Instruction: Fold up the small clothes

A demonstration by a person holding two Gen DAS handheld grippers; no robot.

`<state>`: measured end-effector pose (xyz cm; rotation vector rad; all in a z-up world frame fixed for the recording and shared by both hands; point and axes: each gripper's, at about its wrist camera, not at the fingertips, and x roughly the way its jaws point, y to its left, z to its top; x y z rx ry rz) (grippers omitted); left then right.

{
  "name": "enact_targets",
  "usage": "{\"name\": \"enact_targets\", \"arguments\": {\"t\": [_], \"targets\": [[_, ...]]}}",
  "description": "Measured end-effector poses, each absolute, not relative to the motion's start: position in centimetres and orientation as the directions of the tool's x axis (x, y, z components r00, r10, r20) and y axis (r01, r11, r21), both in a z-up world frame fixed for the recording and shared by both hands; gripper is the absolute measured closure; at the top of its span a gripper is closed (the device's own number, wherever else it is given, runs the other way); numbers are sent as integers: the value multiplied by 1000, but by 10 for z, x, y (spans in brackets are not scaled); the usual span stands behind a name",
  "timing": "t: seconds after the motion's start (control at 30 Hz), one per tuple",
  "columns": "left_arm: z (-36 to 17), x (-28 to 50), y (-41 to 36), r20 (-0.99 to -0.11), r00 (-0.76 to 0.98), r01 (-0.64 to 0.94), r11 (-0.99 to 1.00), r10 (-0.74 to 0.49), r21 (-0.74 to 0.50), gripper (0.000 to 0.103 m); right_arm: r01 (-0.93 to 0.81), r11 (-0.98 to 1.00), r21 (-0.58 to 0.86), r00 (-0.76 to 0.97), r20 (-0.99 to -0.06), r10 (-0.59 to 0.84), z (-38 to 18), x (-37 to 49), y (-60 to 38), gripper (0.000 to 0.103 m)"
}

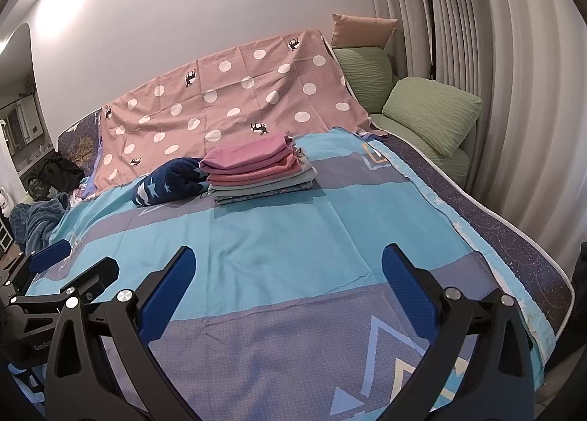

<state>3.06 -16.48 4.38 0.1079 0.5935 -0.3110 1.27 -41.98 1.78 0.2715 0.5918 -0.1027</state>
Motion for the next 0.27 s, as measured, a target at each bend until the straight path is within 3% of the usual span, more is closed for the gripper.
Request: {"name": "enact_targets", "arguments": {"t": [0.27], "targets": [[43, 31, -164, -567, 782, 320, 947, -258, 11, 2, 169, 961, 220, 825, -565, -16, 21, 15, -419, 1]]}}
